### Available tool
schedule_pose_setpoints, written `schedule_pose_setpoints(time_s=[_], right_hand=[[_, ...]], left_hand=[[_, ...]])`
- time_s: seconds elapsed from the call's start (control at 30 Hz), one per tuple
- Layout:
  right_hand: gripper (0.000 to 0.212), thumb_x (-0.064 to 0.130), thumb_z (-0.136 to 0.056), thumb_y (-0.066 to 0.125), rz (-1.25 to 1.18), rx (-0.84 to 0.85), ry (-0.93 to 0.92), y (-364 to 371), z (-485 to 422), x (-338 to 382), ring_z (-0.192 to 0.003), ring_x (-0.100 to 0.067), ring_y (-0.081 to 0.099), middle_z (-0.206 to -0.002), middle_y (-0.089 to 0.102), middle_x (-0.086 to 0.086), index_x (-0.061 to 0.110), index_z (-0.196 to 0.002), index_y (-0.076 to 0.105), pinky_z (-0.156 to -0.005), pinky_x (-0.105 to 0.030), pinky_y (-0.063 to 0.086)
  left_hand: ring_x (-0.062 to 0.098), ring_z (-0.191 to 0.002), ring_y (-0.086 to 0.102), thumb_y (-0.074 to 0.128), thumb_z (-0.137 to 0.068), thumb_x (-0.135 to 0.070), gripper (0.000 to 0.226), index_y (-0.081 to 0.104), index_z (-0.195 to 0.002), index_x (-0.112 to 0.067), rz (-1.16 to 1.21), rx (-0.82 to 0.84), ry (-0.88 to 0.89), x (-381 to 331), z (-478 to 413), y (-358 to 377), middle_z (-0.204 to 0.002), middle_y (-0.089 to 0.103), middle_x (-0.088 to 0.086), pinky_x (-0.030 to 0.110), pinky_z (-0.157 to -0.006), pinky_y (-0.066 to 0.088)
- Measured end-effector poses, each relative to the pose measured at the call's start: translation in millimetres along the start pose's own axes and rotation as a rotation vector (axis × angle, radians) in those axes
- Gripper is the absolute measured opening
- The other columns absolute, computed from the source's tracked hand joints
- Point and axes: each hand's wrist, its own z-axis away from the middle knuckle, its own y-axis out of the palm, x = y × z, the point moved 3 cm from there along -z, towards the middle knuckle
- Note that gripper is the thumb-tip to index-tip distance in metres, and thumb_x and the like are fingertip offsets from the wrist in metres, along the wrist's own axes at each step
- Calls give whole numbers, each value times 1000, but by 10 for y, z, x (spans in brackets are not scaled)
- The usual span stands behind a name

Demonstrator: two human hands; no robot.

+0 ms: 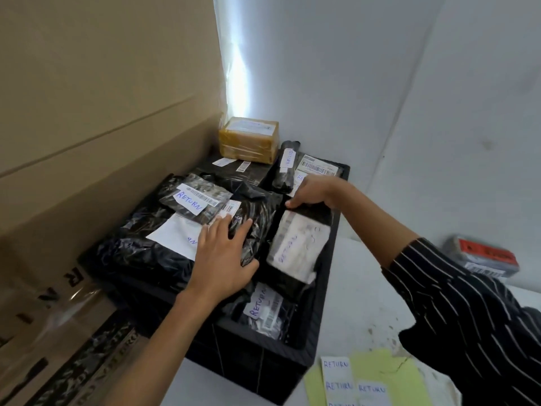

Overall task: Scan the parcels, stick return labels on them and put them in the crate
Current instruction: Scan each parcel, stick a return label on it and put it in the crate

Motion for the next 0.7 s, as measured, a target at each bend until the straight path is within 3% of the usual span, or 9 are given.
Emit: schedule_pose_setpoints(time_s=[0.07, 0.13, 0.23, 0.3, 0.37, 0.4, 0.5, 0.63, 0.7], right_hand=[[16, 18, -89, 64, -51, 226, 32, 282, -22, -31, -93, -21, 57, -99, 59, -3, 7, -99, 60, -85, -31, 48], [9, 16, -90, 63, -59, 337, 36, 548, -50, -83, -91, -18, 59, -97, 62, -2, 7, -93, 60, -74, -24, 49], [36, 14, -91, 60, -114, 438, 36, 831, -51, -134, -119, -20, 49, -129, 56, -6, 4, -125, 53, -89, -28, 44], [35, 17, -94, 56, -94, 444, 51, 875, -38, -174, -105, -19, 53, -117, 58, -6, 5, -127, 51, -86, -29, 43], [19, 22, -97, 49, -92, 392, 79, 861, -35, -216, -71, -17, 48, -86, 52, -7, 8, -109, 54, -67, -30, 43], [18, 23, -99, 45, -120, 360, 91, 849, -34, -229, -63, -16, 44, -79, 49, -7, 8, -102, 53, -63, -30, 41], [31, 28, -102, 37, -186, 295, 85, 824, -6, -251, -67, -19, 49, -91, 58, -15, 2, -113, 51, -64, -32, 43], [31, 22, -101, 39, -252, 196, -14, 721, 87, -267, -91, -29, 62, -108, 64, -20, 0, -116, 55, -80, -36, 50], [25, 19, -100, 44, -290, 87, -77, 597, 190, -322, -102, -30, 63, -109, 66, -18, 2, -112, 58, -92, -39, 50]], left_hand=[[24, -145, 3, 45, -91, -49, 71, 11, -150, -28, 21, -16, 5, 16, -2, 12, -156, 8, 10, 40, -117, 0], [24, -145, 2, 46, -91, -48, 71, 12, -150, -29, 43, -31, 14, 30, -3, 27, -157, 7, 10, 39, -117, -2], [25, -145, 4, 47, -89, -50, 72, 17, -150, -28, 93, -53, 31, 61, 1, 50, -156, 11, 10, 39, -117, -2], [26, -145, 7, 37, -83, -59, 75, 22, -149, -27, 113, -54, 33, 72, 4, 51, -155, 15, 11, 39, -117, -1], [26, -145, 7, 18, -75, -69, 85, 24, -148, -27, 116, -50, 40, 67, 2, 51, -155, 17, 11, 40, -117, -1], [25, -146, 5, 9, -71, -74, 92, 23, -149, -27, 110, -40, 40, 68, 2, 57, -156, 15, 10, 40, -116, -3], [22, -146, -5, -10, -58, -87, 110, 15, -150, -31, 97, 13, 32, 65, 6, 69, -158, 6, 6, 39, -115, -9], [21, -145, 7, 19, -75, -83, 91, 29, -146, -28, 224, 26, 8, 7, 11, -33, -155, 20, 4, 40, -118, -1], [18, -142, 17, 41, -85, -66, 69, 38, -141, -25, 314, 5, 12, -64, 23, -94, -150, 30, 1, 38, -118, 7]])
